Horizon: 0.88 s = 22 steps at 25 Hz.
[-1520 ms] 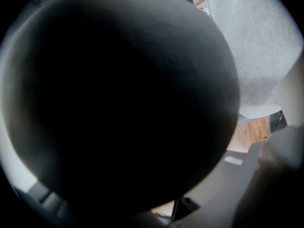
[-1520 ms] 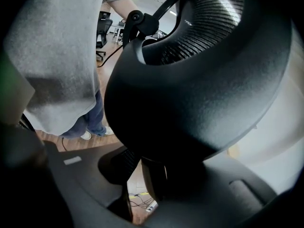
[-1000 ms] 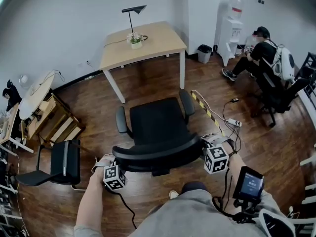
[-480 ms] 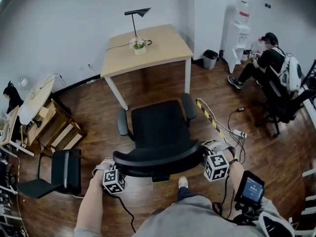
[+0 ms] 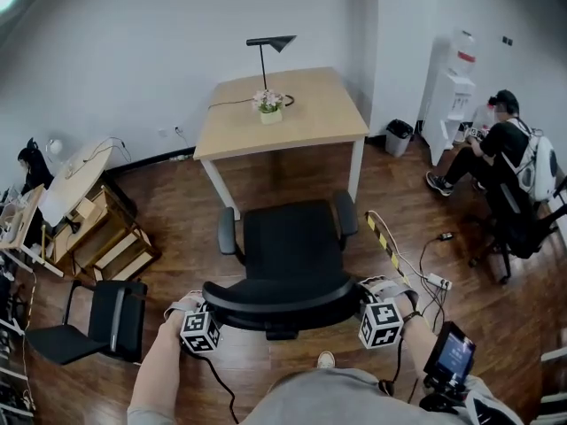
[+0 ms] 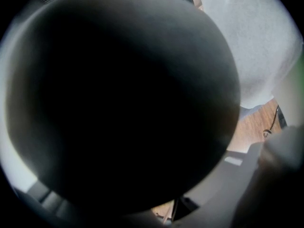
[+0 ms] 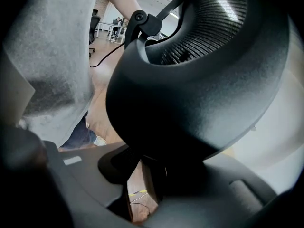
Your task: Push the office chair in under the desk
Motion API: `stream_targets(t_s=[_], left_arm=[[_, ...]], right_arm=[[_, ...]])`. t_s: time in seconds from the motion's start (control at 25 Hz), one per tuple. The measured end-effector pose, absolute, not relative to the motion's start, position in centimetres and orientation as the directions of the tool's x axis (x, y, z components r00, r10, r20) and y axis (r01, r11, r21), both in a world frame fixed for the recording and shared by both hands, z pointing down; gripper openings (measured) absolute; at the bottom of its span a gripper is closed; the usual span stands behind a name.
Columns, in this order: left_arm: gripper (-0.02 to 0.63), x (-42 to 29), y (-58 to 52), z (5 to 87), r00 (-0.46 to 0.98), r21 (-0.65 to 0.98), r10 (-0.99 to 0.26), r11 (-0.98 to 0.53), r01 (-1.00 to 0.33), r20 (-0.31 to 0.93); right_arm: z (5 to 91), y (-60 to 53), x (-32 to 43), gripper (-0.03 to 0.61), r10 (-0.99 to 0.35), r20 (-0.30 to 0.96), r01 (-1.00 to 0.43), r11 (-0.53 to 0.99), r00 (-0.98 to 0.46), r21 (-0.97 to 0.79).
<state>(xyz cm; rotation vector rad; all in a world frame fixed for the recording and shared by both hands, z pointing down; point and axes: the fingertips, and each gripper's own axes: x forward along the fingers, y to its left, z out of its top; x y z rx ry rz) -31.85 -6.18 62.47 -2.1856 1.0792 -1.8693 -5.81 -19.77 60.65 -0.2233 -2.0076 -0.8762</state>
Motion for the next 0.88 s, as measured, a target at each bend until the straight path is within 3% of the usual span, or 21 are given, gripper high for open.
stream_targets(t_s=[0.88], left_arm=[[0.138, -40.4, -19.8, 62.1, 0.035, -0.468, -0.543, -0.753, -0.463, 0.839]], right_arm=[[60.2, -34.0, -14.6, 0.15, -0.166, 0.808, 0.475, 0.735, -0.565, 0.484]])
